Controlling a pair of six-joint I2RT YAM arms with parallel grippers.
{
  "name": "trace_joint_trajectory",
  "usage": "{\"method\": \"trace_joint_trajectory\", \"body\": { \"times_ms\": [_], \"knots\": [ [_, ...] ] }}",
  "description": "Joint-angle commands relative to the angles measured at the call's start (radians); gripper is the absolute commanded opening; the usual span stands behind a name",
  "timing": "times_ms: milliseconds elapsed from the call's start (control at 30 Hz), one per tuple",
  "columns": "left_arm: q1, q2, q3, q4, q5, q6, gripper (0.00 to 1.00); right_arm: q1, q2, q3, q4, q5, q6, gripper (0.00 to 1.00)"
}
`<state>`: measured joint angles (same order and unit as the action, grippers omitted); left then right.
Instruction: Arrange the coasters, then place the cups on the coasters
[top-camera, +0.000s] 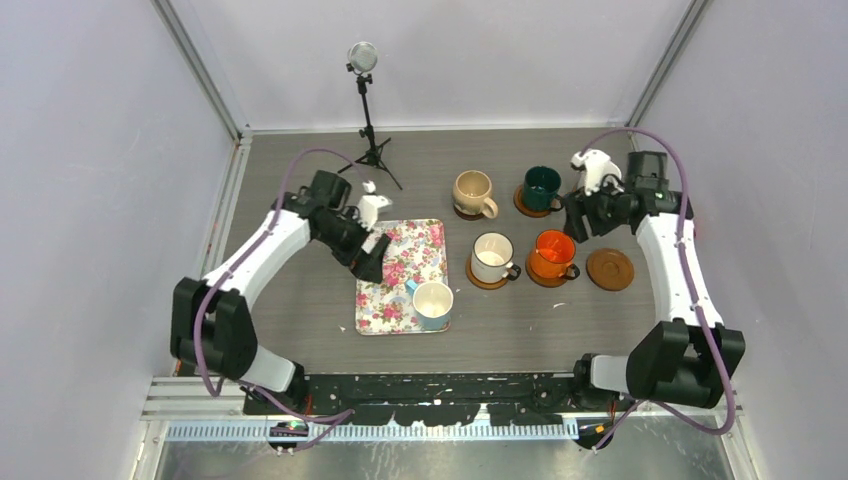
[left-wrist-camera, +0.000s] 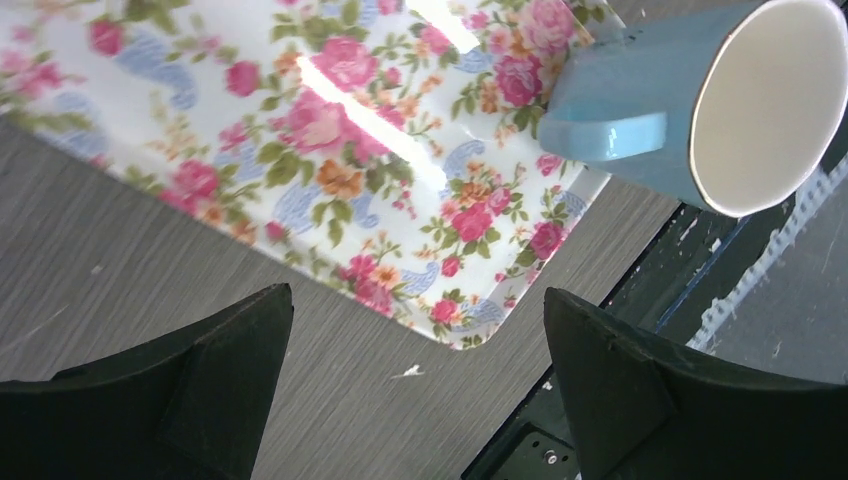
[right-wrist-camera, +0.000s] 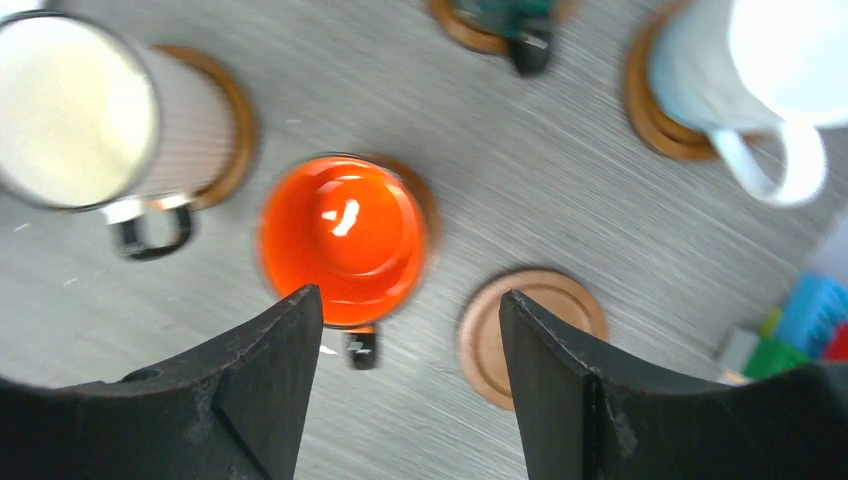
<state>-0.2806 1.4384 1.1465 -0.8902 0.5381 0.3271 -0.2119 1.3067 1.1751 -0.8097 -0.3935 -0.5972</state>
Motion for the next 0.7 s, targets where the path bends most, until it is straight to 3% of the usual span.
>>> {"method": "trace_joint_trajectory", "body": {
  "times_ms": [0,333,667],
  "knots": [
    [-0.081,0.075,0.036,0.01,-0.039,0.038,0.97,0.127,-0.041,0.075,-0.123,-0.139,-0.01,0.7],
    [-0.202,0.215,0.103,0.062,-0.054,-0.018,0.88,0.302,-0.027,0.13,-0.279,-0.237,-0.181,0.69],
    [-0.248,0.347,0.213,0.093,-0.05,-0.056,0.86,0.362,-0.063,0.119,-0.355,-0.227,-0.31,0.68]
  ]
}}
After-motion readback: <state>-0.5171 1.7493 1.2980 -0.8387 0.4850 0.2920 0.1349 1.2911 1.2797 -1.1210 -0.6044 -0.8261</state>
